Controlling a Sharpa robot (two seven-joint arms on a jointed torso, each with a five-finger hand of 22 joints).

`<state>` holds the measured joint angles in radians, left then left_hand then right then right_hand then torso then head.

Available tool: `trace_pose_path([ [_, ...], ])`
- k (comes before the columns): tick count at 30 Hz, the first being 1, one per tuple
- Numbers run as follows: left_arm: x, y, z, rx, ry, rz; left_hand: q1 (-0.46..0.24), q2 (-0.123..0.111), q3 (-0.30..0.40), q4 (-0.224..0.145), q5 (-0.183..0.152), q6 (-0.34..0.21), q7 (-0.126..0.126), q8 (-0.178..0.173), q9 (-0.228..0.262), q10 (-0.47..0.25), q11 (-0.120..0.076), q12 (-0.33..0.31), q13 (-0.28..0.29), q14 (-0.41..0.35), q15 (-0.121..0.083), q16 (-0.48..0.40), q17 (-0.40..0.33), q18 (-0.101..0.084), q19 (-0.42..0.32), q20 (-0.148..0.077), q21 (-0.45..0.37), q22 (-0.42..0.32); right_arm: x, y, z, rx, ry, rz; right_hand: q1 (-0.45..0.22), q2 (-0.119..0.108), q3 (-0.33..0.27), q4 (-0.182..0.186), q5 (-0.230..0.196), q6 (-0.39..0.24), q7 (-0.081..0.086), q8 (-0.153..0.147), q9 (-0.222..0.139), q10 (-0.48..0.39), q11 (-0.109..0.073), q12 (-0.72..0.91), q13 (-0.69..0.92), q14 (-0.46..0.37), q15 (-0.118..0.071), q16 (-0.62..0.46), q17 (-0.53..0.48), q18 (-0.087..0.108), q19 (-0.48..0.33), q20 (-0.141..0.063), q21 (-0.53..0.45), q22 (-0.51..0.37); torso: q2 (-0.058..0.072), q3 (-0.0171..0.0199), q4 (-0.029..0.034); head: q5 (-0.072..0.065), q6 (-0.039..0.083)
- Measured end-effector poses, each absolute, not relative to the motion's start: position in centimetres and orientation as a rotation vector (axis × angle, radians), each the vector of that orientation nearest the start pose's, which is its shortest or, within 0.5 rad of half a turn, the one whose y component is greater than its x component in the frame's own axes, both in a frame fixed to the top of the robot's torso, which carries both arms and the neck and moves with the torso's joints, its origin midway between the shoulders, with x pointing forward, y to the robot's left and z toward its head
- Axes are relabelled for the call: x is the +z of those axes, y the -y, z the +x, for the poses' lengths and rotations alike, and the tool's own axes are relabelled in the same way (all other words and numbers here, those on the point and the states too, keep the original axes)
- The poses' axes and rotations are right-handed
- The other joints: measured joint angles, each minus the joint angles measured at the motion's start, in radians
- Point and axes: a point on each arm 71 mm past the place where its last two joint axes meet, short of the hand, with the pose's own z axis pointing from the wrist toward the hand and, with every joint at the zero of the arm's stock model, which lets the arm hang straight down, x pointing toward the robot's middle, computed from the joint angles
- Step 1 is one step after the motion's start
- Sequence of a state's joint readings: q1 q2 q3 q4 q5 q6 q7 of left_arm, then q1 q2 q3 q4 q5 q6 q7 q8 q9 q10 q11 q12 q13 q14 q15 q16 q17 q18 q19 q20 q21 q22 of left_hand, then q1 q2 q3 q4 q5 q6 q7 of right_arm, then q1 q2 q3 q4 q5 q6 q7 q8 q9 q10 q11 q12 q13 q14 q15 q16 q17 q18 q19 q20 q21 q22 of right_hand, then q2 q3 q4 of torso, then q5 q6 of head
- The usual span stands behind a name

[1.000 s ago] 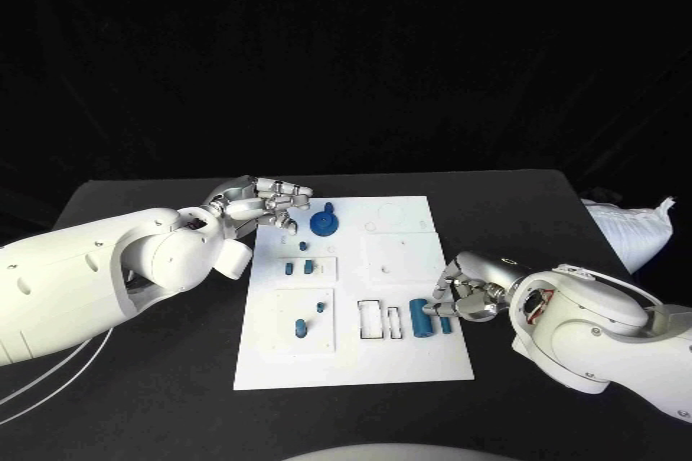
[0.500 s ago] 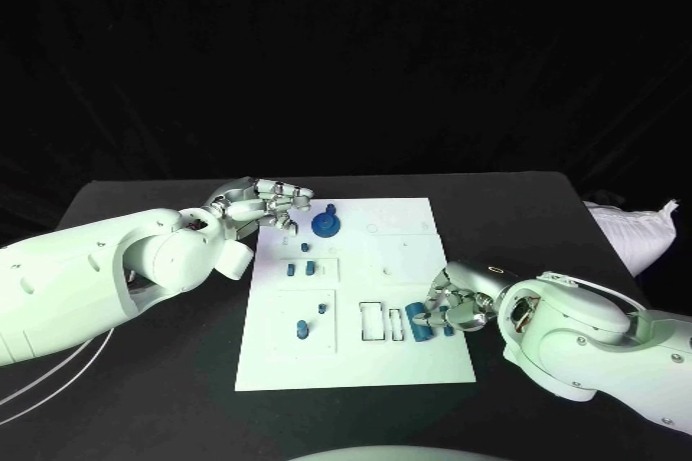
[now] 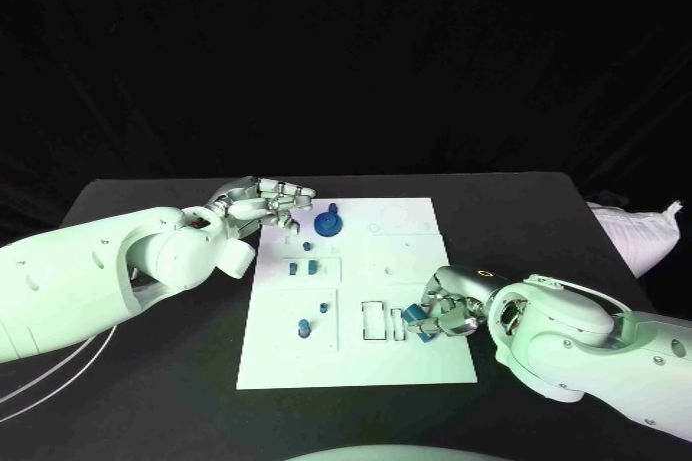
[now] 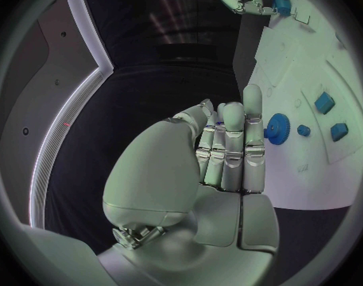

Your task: Assemble the parts on the task board

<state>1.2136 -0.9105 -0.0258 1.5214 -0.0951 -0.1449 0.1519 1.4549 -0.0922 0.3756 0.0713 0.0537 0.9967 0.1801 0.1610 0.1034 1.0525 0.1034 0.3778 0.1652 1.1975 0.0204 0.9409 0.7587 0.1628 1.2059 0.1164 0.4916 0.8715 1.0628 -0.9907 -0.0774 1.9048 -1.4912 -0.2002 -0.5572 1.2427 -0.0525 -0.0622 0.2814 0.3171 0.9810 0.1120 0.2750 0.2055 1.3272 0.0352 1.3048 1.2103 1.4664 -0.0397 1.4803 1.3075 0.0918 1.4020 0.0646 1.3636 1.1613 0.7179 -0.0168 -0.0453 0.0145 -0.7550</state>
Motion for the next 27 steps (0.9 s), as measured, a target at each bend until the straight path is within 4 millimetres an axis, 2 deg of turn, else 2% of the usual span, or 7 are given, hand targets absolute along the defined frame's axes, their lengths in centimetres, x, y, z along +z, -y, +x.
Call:
trace_pose_path([
  [5,-18.1,-23.3,48.8,-1.476,-1.697,-1.101,0.000,0.000,0.000,0.000,0.000,0.000,0.000,0.000,0.000,0.000,0.000,0.000,0.000,0.000,0.000,0.000,0.000,0.000,0.000,0.000,0.000,0.000,-23.5,18.3,37.8,0.450,-2.019,-0.053,0.013,0.012,-0.003,-0.003,0.001,-0.002,-0.002,0.012,0.004,0.004,-0.004,0.000,0.006,0.000,0.000,0.000,0.000,0.000,0.000,0.000,0.000,0.001,-0.001,-0.0003,-0.0004,0.002,-0.002],
  [8,-18.1,-23.3,48.8,-1.475,-1.697,-1.102,0.000,0.000,0.000,0.000,0.000,0.000,0.000,0.000,0.000,0.000,0.000,0.000,0.000,0.000,0.000,0.000,0.000,0.000,0.000,0.000,0.000,0.000,-23.5,18.3,37.8,0.450,-2.015,-0.056,0.026,0.020,-0.004,-0.002,0.015,-0.003,-0.004,0.024,0.009,0.007,-0.007,0.000,0.013,0.000,0.000,0.000,0.000,0.000,0.000,0.000,0.004,0.003,-0.001,-0.0005,-0.0004,0.003,-0.002],
  [11,-18.1,-23.3,48.8,-1.475,-1.698,-1.102,0.000,0.000,0.000,0.000,0.000,0.000,0.000,0.000,0.000,0.000,0.000,0.000,0.000,0.000,0.000,0.000,0.000,0.000,0.000,0.000,0.000,0.000,-23.5,18.3,37.7,0.452,-2.009,-0.052,0.040,0.034,-0.007,-0.001,0.031,0.004,-0.014,0.039,0.019,0.014,-0.014,0.003,0.024,-0.002,-0.002,0.000,0.000,0.000,0.004,-0.004,0.004,0.008,-0.001,-0.0006,-0.0004,0.003,-0.001],
  [17,-18.1,-23.3,48.7,-1.475,-1.698,-1.102,0.000,0.000,0.000,0.000,0.000,0.000,0.000,0.000,0.000,0.000,0.000,0.000,0.000,0.000,0.000,0.000,0.000,0.000,0.000,0.000,0.000,0.000,-23.5,19.2,37.3,0.456,-1.991,-0.004,0.052,0.055,-0.015,0.004,0.069,0.016,-0.016,0.055,0.023,0.026,-0.020,0.008,0.038,0.000,-0.007,0.006,0.000,0.000,0.007,-0.007,0.012,0.018,-0.001,-0.0005,-0.0004,0.003,0.002],
  [27,-18.1,-23.2,48.8,-1.476,-1.699,-1.101,0.000,0.000,0.000,0.000,0.000,0.000,0.000,0.000,0.000,0.000,0.000,0.000,0.000,0.000,0.000,0.000,0.000,0.000,0.000,0.000,0.000,0.000,-21.7,19.3,37.2,0.539,-1.944,0.151,0.038,0.075,-0.025,0.008,0.119,0.018,-0.018,0.059,0.024,0.030,-0.023,0.008,0.046,0.000,-0.014,0.006,0.000,0.000,0.011,-0.011,0.016,0.025,0.000,-0.0003,0.0002,0.002,0.004],
])
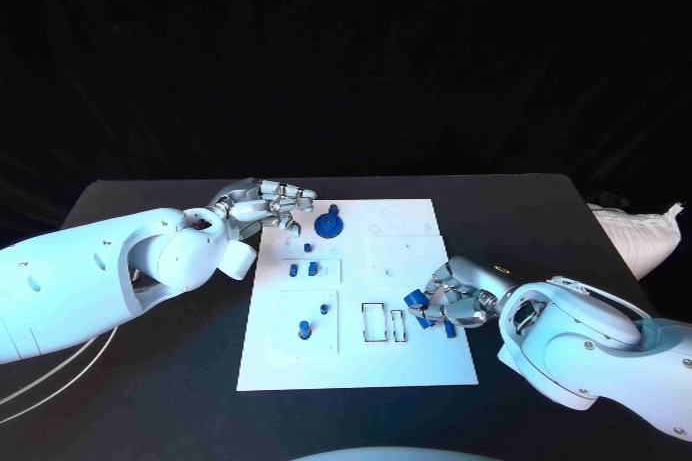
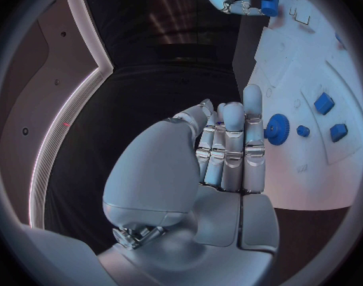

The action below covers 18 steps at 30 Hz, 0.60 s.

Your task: Assemble the parts on the task board

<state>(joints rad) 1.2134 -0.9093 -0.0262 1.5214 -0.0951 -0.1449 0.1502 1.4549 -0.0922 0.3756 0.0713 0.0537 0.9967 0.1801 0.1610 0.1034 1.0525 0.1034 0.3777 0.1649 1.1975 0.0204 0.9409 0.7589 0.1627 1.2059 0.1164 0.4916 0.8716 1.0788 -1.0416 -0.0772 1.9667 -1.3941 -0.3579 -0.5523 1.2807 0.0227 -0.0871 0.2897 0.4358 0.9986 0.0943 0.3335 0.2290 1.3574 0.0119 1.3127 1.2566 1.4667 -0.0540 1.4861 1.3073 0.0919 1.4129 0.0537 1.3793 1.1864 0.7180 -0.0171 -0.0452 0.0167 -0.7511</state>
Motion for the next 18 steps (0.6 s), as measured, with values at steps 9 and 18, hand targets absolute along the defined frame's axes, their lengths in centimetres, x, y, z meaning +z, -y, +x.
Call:
trace_pose_path([
  [9,-18.1,-23.1,48.8,-1.477,-1.701,-1.101,0.000,0.000,0.000,0.000,0.000,0.000,0.000,0.000,0.000,0.000,0.000,0.000,0.000,0.000,0.000,0.000,0.000,0.000,0.000,0.000,0.000,0.000,-22.0,17.3,37.3,0.612,-1.988,0.211,-0.011,0.011,-0.019,0.000,0.008,-0.007,0.000,0.013,0.001,0.000,0.000,-0.017,-0.017,0.000,0.000,0.000,0.000,0.000,0.000,0.000,0.000,0.000,0.001,0.0003,0.0000,0.002,-0.004],
  [18,-18.1,-23.0,48.7,-1.480,-1.703,-1.100,0.000,0.000,0.000,0.000,0.000,0.000,0.000,0.000,0.000,0.000,0.000,0.000,0.000,0.000,0.000,0.000,0.000,0.000,0.000,0.000,0.000,-0.001,-22.8,15.4,37.4,0.643,-2.049,0.206,-0.056,0.044,-0.048,-0.001,0.008,-0.005,-0.002,0.040,0.060,-0.015,-0.007,-0.055,-0.054,-0.001,-0.006,0.000,0.001,0.000,0.004,-0.004,0.000,-0.001,0.001,-0.0001,0.0020,0.004,-0.008],
])
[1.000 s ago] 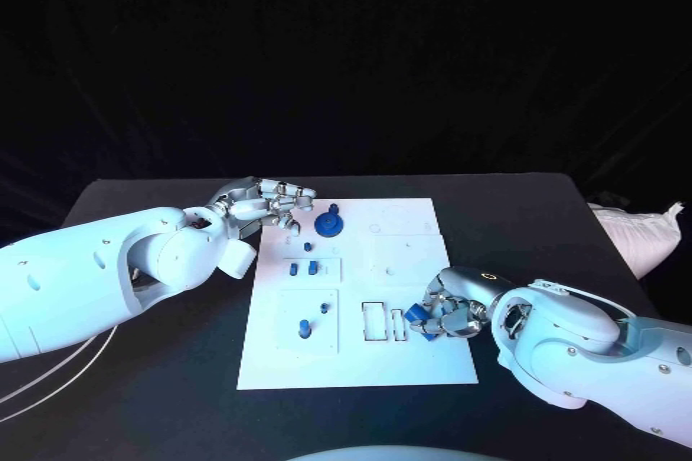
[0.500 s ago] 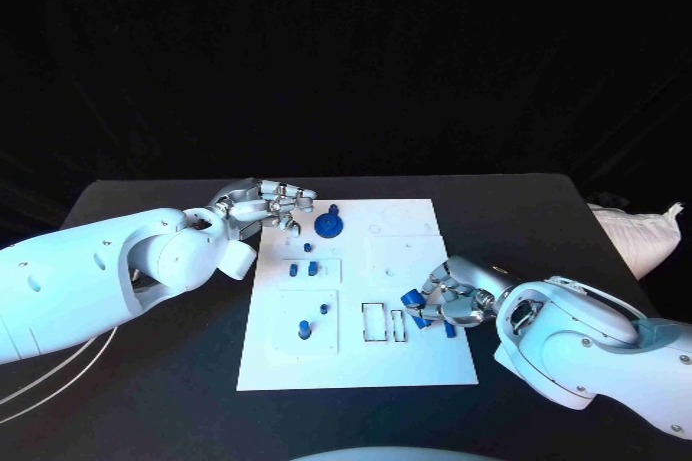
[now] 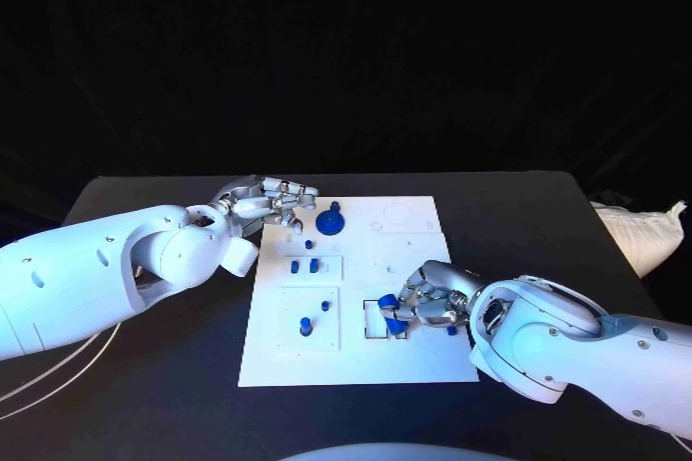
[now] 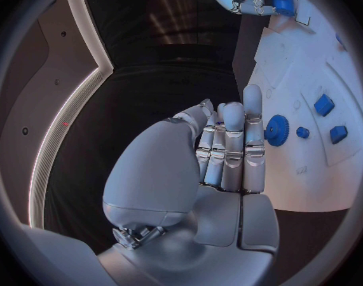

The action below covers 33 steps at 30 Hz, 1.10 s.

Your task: Assemble the parts on the task board

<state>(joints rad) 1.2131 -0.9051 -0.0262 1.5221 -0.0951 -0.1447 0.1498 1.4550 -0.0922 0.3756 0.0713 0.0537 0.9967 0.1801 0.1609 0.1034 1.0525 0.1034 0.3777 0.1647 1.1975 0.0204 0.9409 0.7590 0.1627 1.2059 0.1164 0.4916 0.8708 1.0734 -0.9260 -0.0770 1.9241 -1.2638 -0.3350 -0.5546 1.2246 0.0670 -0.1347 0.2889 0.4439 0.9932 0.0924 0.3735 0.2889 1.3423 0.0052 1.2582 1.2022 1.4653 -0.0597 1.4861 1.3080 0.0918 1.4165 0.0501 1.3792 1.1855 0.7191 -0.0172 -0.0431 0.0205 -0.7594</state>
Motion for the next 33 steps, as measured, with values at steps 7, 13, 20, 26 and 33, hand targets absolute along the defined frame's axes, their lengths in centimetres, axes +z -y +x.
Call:
trace_pose_path([
  [7,-18.1,-22.9,48.7,-1.481,-1.703,-1.099,0.000,0.000,0.000,0.000,0.000,0.000,0.000,0.000,0.000,0.000,0.000,0.000,0.000,0.000,0.000,0.000,0.000,0.000,0.000,0.000,0.000,0.000,-23.0,14.5,37.4,0.648,-2.074,0.190,-0.005,-0.003,-0.002,0.001,0.000,0.004,-0.004,0.002,0.013,0.000,0.000,-0.001,0.002,0.001,-0.001,0.000,0.000,0.000,-0.004,-0.004,0.000,0.000,0.000,-0.0002,-0.0001,0.003,-0.002],
  [13,-18.1,-22.9,48.7,-1.481,-1.704,-1.099,0.000,0.000,0.000,0.000,0.000,0.000,0.000,0.000,0.000,0.000,0.000,0.000,0.000,0.000,0.000,0.000,0.000,0.000,0.000,0.000,0.000,0.000,-23.2,14.2,37.4,0.642,-2.086,0.185,-0.029,0.002,-0.022,0.001,-0.015,0.015,-0.015,0.014,0.027,-0.003,-0.004,-0.008,0.002,0.001,-0.002,0.000,0.000,0.000,-0.004,-0.004,0.000,-0.001,-0.001,-0.0002,-0.0002,0.006,-0.004],
  [20,-18.1,-22.9,48.7,-1.481,-1.704,-1.099,0.000,0.000,0.000,0.000,0.000,0.000,0.000,0.000,0.000,0.000,0.000,0.000,0.000,0.000,0.000,0.000,0.000,0.000,0.000,0.000,0.000,0.000,-23.2,13.9,37.4,0.641,-2.089,0.179,-0.081,0.009,-0.070,0.002,-0.124,0.018,-0.023,0.026,0.053,-0.003,-0.004,-0.022,0.002,-0.002,-0.005,-0.004,0.000,0.000,-0.004,-0.011,0.000,-0.004,0.000,-0.0002,-0.0007,0.007,-0.005],
  [26,-18.1,-22.9,48.7,-1.482,-1.705,-1.099,0.000,0.000,0.000,0.000,0.000,0.000,0.000,0.000,0.000,0.000,0.000,0.000,0.000,0.000,0.000,0.000,0.000,0.000,0.000,0.000,0.000,0.000,-23.1,13.7,37.4,0.641,-2.083,0.168,-0.187,0.008,-0.145,0.003,-0.319,0.006,-0.020,0.029,0.076,-0.005,-0.006,-0.039,-0.005,-0.002,-0.005,-0.008,0.000,0.000,-0.004,-0.011,-0.002,-0.008,-0.001,-0.0002,-0.0001,0.007,-0.006],
  [33,-18.1,-22.9,48.7,-1.481,-1.705,-1.100,0.000,0.000,0.000,0.000,0.000,0.000,0.000,0.000,0.000,0.000,0.000,0.000,0.000,0.000,0.000,0.000,0.000,0.000,0.000,0.000,0.000,0.000,-23.1,13.9,37.5,0.626,-2.071,0.155,-0.226,0.003,-0.167,0.004,-0.388,-0.001,-0.020,0.029,0.086,-0.011,-0.004,-0.052,-0.015,-0.002,-0.005,-0.014,0.000,0.000,-0.004,-0.011,-0.005,-0.013,-0.001,-0.0002,-0.0007,0.008,-0.006],
])
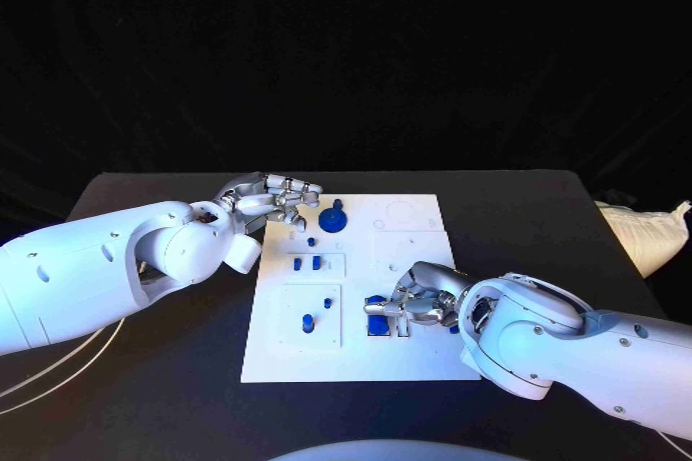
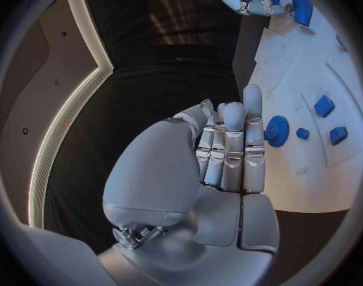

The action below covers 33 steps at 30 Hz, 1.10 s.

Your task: Assemble the parts on the task board

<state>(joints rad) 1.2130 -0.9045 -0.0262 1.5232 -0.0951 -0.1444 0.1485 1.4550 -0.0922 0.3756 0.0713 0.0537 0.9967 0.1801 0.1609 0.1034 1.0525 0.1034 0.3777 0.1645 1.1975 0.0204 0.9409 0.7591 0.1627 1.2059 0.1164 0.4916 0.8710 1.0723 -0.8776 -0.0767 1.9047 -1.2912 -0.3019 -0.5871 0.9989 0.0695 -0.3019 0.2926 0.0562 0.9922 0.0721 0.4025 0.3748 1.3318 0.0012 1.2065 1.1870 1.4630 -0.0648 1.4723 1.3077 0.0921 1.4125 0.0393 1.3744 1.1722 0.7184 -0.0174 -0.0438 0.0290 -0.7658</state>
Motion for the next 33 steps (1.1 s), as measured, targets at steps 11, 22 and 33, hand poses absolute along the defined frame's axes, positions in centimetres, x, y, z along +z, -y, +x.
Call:
trace_pose_path([
  [11,-18.11,-22.94,48.71,-1.480,-1.705,-1.100,0.000,0.000,-0.002,-0.002,0.000,0.000,0.000,0.000,0.000,0.000,0.000,0.005,0.001,0.000,0.000,0.000,-0.002,0.000,0.000,0.000,0.000,-0.001,-22.77,13.82,37.22,0.649,-2.043,0.088,0.231,0.012,0.047,-0.100,0.070,-0.007,-0.001,0.008,0.028,-0.003,-0.003,-0.004,0.009,0.000,0.000,0.000,0.000,0.000,0.000,0.000,-0.004,0.000,0.000,0.0012,-0.0008,-0.001,0.000],
  [22,-18.13,-23.00,48.74,-1.479,-1.704,-1.101,0.000,0.000,-0.003,-0.003,0.000,0.000,0.000,0.000,0.000,0.000,0.000,0.005,0.001,0.000,0.000,0.000,-0.002,0.000,0.000,0.000,0.000,-0.001,-22.48,13.68,37.10,0.659,-2.017,0.011,0.284,0.012,0.054,-0.131,0.070,-0.007,-0.001,0.015,0.037,-0.003,-0.004,-0.004,0.023,0.000,0.000,0.000,0.000,0.000,0.000,0.000,-0.004,0.007,0.000,0.0011,-0.0005,-0.002,-0.002],
  [33,-18.13,-23.01,48.74,-1.479,-1.705,-1.101,0.000,0.000,-0.003,-0.003,0.000,0.000,0.000,0.000,0.000,0.000,0.000,0.005,0.001,0.000,0.000,0.000,-0.002,0.000,0.000,0.000,0.000,-0.001,-23.35,13.59,37.28,0.637,-2.037,-0.019,0.298,0.026,0.060,-0.137,0.070,-0.007,0.000,0.020,0.043,0.006,-0.005,0.008,0.034,0.004,-0.004,0.000,0.000,0.000,0.000,0.000,-0.004,0.009,0.000,0.0005,0.0006,-0.002,-0.004],
])
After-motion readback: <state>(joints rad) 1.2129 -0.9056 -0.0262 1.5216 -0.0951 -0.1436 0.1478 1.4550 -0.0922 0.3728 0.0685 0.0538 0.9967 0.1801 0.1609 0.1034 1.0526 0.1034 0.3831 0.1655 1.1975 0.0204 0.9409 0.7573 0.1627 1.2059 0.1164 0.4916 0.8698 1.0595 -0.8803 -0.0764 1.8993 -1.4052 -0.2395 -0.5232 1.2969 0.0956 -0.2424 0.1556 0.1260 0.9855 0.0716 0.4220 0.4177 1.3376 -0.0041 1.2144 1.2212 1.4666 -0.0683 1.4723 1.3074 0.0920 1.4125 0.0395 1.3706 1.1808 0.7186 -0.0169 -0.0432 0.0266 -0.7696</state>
